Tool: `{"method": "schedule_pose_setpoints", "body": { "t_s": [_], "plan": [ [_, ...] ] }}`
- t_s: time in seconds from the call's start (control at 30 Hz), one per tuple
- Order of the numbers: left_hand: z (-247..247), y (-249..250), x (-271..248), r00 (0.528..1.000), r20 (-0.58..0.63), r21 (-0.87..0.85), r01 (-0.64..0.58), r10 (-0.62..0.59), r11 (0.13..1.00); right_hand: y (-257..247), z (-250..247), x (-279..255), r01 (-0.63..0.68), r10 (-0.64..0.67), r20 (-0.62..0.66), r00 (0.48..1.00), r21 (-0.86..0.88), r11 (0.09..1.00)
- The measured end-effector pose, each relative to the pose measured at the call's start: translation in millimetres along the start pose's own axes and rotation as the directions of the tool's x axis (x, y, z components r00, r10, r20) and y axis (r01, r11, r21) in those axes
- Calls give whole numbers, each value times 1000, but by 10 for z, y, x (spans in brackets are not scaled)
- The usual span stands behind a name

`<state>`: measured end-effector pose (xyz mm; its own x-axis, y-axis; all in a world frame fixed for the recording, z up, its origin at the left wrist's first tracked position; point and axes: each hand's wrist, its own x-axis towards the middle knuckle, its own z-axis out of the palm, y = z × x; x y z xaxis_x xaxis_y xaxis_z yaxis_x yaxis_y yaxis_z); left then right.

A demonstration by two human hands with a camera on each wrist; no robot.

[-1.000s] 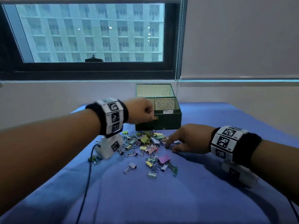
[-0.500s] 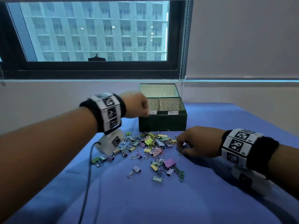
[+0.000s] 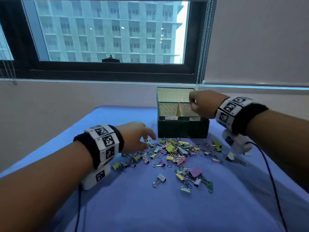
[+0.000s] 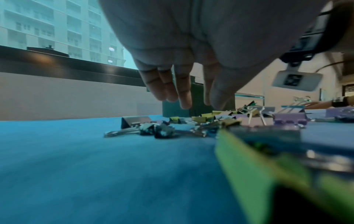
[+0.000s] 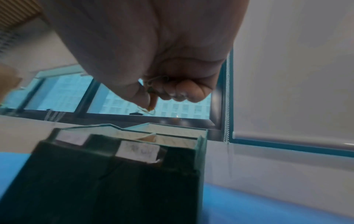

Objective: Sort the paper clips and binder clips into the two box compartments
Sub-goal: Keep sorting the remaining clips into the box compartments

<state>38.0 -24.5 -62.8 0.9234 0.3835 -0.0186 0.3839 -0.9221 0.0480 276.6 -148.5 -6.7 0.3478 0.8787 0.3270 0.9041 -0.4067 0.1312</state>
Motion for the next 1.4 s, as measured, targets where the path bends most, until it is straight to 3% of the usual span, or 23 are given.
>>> {"method": "schedule_pose_setpoints", "body": {
  "t_s": [0.07,0.2,0.27,0.33,0.37,0.47,0.53,0.73,0.87,0.97,1.1,1.3,1.4],
  "plan": [
    [45,18,34,998,64,29,-20,18,999,-21,86,219,-47,48,13,999,-59,997],
    [54,-39,57,997,71,114,7,-15,993,-202,215,389,-27,51,155,987,-149,988],
    [63,-60,42,998,55,126,32,-39,992,-384,181,347,19,-15,35,999,-114,993],
    [74,-64,45,998,27,134,48,-53,990,-599,130,204,185,-186,-102,977,-19,983],
    [70,-64,45,999,5,145,50,-51,988,-711,105,115,269,-266,-87,960,22,963],
    [56,-67,47,1000,-27,99,1,2,995,-971,123,-132,378,-393,279,876,109,919],
    [53,-62,36,999,-5,44,-48,48,998,-1000,224,-202,400,-413,417,810,122,908],
    [73,-59,40,1000,-20,46,-15,16,999,-913,219,-223,260,-311,449,838,172,950],
    [69,-48,57,999,-7,16,-49,49,999,-1030,219,-173,371,-370,362,856,68,926],
    [74,-32,36,998,37,7,-51,51,999,-1161,268,-110,372,-342,400,850,3,928],
    [70,-14,10,1000,8,41,-10,10,999,-1307,290,-90,408,-323,450,832,-102,907],
    [51,6,25,998,39,60,-41,39,997,-1101,189,-141,280,-318,291,902,163,946],
    [71,-14,58,996,37,41,-78,76,996,-946,61,-213,192,-252,312,916,209,959]
  ]
}}
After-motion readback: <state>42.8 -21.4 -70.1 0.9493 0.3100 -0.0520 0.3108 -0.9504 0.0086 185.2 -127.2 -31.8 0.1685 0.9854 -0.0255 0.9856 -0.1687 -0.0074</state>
